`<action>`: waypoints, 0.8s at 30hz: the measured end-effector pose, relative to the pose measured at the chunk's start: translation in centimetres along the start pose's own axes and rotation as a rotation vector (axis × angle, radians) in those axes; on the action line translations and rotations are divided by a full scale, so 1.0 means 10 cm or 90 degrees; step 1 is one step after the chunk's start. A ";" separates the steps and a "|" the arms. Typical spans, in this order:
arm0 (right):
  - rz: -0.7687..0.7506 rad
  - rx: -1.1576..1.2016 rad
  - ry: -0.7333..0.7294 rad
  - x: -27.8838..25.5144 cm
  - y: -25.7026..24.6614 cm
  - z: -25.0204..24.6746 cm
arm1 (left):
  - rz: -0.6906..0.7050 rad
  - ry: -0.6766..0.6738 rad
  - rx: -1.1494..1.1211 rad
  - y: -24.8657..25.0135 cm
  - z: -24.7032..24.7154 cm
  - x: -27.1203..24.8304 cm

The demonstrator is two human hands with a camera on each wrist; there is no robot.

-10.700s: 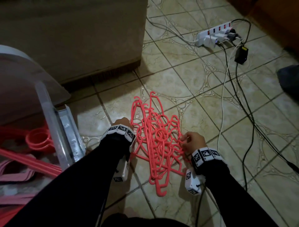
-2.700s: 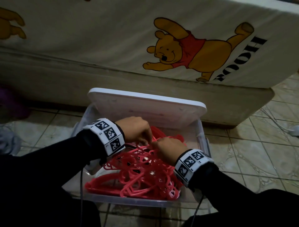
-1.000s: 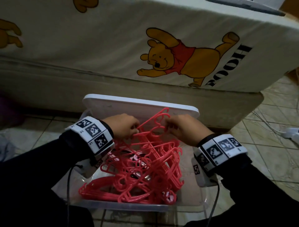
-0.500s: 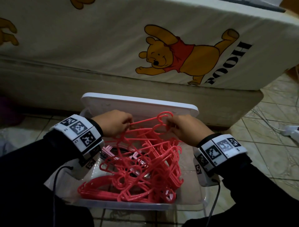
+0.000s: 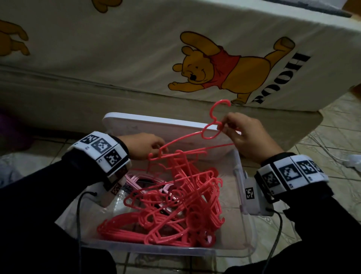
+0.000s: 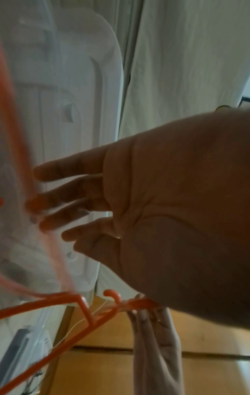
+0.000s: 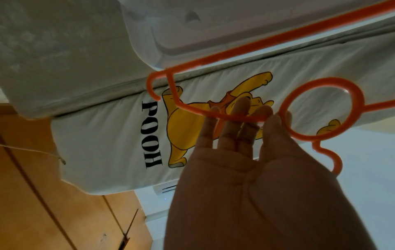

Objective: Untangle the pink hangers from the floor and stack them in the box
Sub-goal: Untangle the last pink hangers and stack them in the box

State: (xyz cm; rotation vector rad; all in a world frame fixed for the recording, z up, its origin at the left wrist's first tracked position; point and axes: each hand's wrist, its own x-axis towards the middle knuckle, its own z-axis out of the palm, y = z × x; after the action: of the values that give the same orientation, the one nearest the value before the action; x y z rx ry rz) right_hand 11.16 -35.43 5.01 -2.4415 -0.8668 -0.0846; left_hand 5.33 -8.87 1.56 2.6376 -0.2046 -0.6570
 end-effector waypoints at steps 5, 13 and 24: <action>0.010 -0.049 -0.072 -0.03 0.00 0.12 | 0.047 0.126 -0.165 0.09 -0.04 0.02; 0.010 -0.090 -0.028 0.01 -0.12 0.23 | 0.184 0.178 -0.326 0.39 0.11 0.00; 0.018 -0.092 0.034 -0.06 -0.32 0.58 | 0.073 0.337 -0.274 0.25 0.04 0.11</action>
State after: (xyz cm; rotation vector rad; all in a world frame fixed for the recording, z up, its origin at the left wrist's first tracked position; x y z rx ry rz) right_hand 8.06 -30.78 1.41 -2.5719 -0.8282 -0.2083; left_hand 5.99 -11.60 1.82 2.2606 -0.0476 0.0501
